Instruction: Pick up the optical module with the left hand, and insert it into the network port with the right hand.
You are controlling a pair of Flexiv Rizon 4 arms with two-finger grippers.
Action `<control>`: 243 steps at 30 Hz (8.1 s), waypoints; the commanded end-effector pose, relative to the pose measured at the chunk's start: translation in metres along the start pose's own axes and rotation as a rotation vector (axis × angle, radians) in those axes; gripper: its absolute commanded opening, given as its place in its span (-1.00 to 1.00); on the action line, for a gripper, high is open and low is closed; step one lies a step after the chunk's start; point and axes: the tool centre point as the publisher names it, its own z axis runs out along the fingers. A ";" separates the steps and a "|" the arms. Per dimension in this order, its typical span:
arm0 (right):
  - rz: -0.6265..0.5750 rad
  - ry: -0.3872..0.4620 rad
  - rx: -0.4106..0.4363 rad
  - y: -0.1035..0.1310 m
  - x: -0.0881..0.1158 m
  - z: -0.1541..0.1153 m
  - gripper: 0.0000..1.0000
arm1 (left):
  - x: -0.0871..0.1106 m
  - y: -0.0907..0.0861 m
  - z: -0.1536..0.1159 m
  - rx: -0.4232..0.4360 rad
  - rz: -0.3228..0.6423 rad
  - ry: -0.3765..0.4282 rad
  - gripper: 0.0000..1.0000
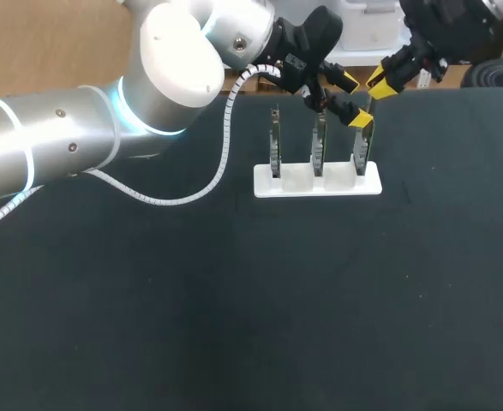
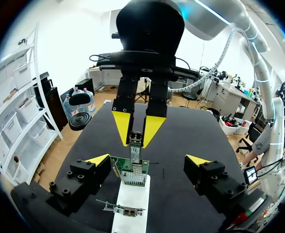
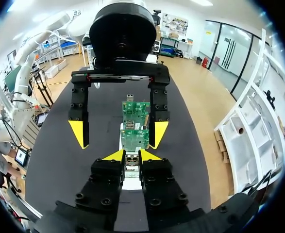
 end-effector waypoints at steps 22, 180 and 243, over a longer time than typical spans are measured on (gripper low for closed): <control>-0.011 -0.021 -0.034 0.001 -0.001 0.000 -1.00 | 0.001 -0.001 0.000 -0.003 0.002 -0.003 1.00; 0.024 -0.263 0.016 0.015 0.014 -0.023 1.00 | 0.001 -0.001 0.000 -0.003 0.002 -0.003 1.00; -0.001 -0.274 -0.032 0.005 0.009 0.013 -1.00 | 0.001 -0.001 0.000 -0.003 0.002 -0.003 1.00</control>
